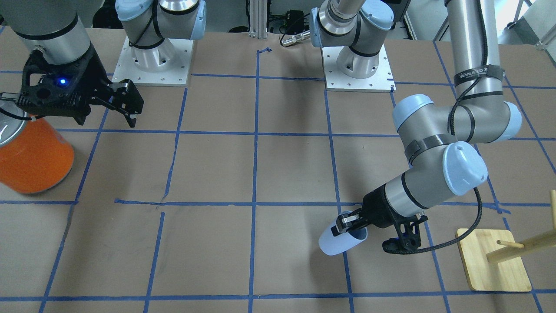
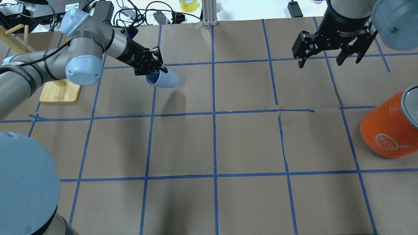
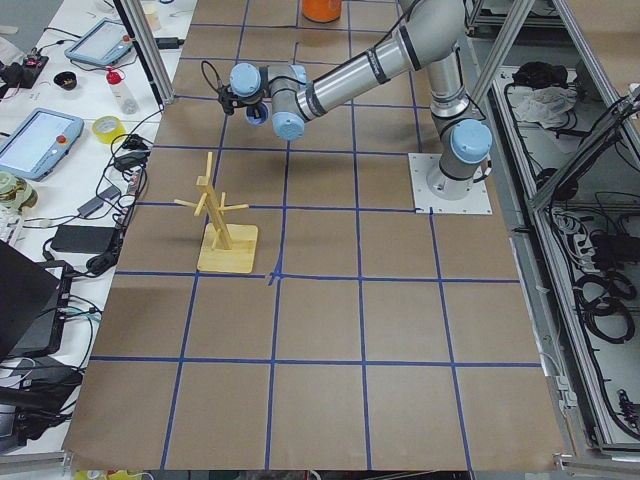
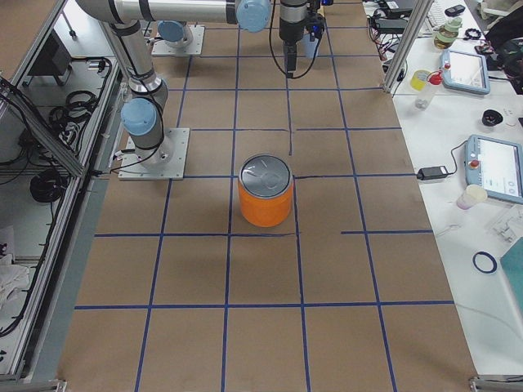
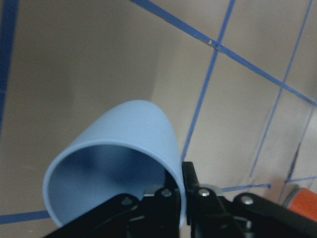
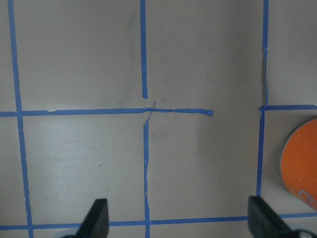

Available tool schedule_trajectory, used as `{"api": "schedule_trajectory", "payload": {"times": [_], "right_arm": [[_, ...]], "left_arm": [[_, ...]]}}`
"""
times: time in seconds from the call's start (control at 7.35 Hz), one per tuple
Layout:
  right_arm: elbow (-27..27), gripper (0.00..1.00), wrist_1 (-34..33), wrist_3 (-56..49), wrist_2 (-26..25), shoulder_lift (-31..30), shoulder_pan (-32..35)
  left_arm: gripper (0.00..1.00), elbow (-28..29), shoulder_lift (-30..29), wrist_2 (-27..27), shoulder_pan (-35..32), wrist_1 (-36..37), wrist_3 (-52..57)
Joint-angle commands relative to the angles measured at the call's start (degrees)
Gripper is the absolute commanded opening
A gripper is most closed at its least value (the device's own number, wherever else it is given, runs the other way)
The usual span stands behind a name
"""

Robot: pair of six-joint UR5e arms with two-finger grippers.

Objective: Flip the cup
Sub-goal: 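Rotate the cup upright with the left gripper and set it down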

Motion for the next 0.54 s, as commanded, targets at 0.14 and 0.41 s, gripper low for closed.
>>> {"api": "schedule_trajectory", "payload": {"times": [0.14, 0.41], "right_arm": [[0.2, 1.00, 0.1, 0.0, -0.1, 0.1, 0.1], [0.3, 1.00, 0.1, 0.0, -0.2, 0.1, 0.1]], "left_arm": [[0.00, 8.1, -0.8, 23.1, -0.1, -12.2, 14.1], [0.00, 8.1, -2.6, 27.0, 0.0, -11.5, 18.8]]}}
